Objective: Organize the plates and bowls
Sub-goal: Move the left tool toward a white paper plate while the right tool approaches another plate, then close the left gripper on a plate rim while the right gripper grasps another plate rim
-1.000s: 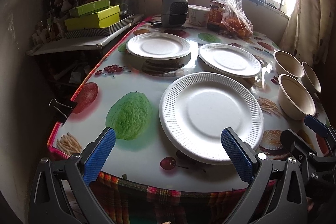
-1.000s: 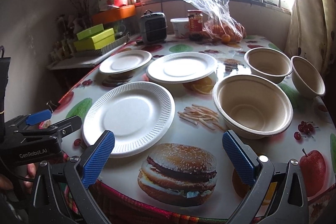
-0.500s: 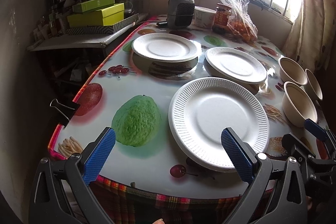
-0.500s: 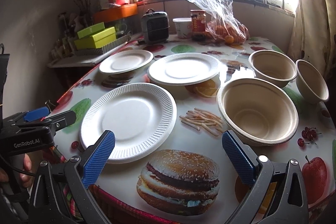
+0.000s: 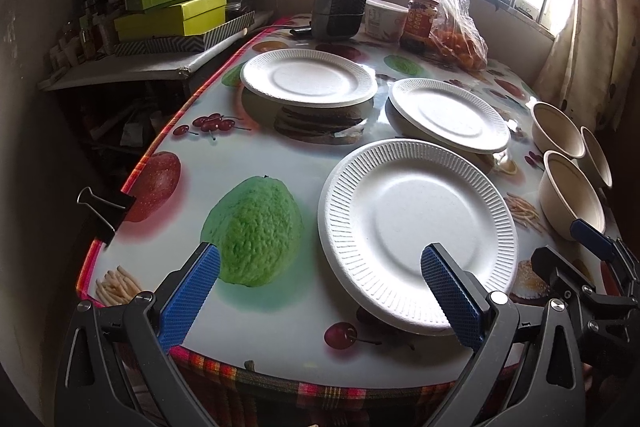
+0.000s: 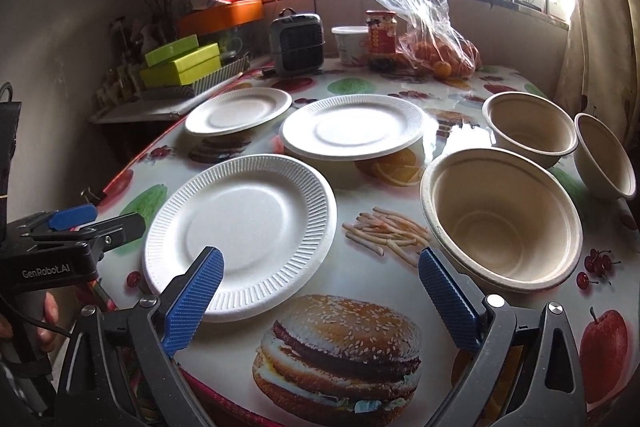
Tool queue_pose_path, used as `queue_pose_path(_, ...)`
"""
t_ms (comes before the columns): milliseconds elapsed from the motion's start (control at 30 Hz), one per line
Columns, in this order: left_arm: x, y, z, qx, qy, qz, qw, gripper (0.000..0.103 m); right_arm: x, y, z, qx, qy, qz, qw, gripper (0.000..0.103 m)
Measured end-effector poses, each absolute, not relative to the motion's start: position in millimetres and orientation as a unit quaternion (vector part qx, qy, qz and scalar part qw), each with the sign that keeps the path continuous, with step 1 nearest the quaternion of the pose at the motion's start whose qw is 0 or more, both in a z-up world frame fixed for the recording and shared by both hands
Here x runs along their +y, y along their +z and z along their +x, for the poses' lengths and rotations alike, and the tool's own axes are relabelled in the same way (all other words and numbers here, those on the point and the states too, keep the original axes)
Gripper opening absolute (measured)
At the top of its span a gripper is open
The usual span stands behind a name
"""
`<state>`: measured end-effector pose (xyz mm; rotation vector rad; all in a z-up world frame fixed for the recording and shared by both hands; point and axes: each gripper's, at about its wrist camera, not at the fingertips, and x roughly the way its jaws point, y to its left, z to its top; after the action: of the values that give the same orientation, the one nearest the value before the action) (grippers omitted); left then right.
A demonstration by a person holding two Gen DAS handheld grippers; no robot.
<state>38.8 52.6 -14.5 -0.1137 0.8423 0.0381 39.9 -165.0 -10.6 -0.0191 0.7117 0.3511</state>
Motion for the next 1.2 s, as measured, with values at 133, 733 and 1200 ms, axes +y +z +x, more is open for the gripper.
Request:
queue_pose_path(133,53,-15,43,0.410,0.012,-0.055,0.910,0.101,-162,-10,43,0.348,0.175,-0.015,0.921,0.097)
queue_pose_path(733,61,5,70,0.408,-0.001,-0.054,0.912,0.101,-172,19,67,0.329,0.160,-0.008,0.931,0.097)
queue_pose_path(1200,41,25,129,0.424,-0.039,-0.048,0.904,0.101,-190,48,124,0.334,0.135,-0.031,0.932,0.097)
